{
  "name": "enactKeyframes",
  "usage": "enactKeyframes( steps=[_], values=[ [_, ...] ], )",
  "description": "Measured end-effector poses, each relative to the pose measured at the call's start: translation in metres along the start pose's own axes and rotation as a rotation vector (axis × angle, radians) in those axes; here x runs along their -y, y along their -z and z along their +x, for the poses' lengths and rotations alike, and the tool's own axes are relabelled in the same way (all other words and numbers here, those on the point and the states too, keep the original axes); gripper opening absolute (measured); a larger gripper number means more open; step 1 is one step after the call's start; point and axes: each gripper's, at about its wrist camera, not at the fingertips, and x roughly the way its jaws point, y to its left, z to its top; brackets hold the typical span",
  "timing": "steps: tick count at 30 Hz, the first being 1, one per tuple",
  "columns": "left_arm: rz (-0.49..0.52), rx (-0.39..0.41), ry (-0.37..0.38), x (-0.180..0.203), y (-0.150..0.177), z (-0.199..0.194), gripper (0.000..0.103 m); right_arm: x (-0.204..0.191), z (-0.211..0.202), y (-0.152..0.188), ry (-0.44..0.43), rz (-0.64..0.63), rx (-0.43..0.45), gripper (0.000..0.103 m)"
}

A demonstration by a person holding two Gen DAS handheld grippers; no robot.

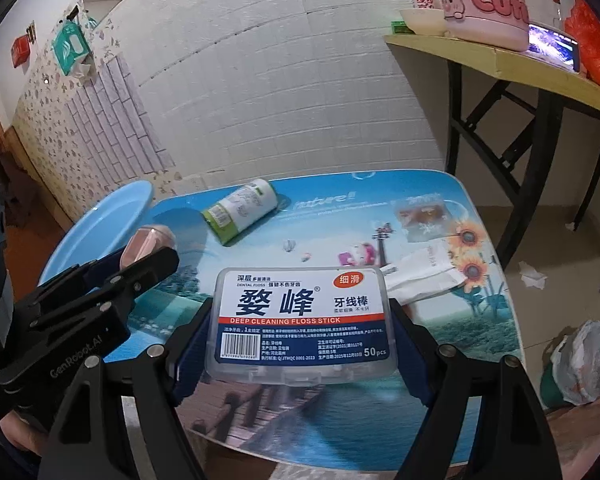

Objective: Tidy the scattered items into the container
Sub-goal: 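Lift and carry the earbud case and floss box over the blue basin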

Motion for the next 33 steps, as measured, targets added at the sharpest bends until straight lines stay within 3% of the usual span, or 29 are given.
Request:
enactKeyframes(
  steps=[14, 25, 33],
  values=[
    [-0.064, 0.045, -0.012, -0.047, -0.018, -0.03, 0.041, -0.053, -0.004, -0.027, -0.047, -0.073, 0.033, 0.082],
    [-0.12, 0.105, -0.127, -0.116, -0.027, -0.057, 0.041, -0.13, 0.012, -0.052, -0.181, -0.162, 0.045, 0.082],
    [-0.178, 0.042, -0.215, -0.175, -0.006, -0.049, 0.041, -0.18, 0.035, -0.05, -0.233, -0.223, 0.016, 0.082]
  ],
)
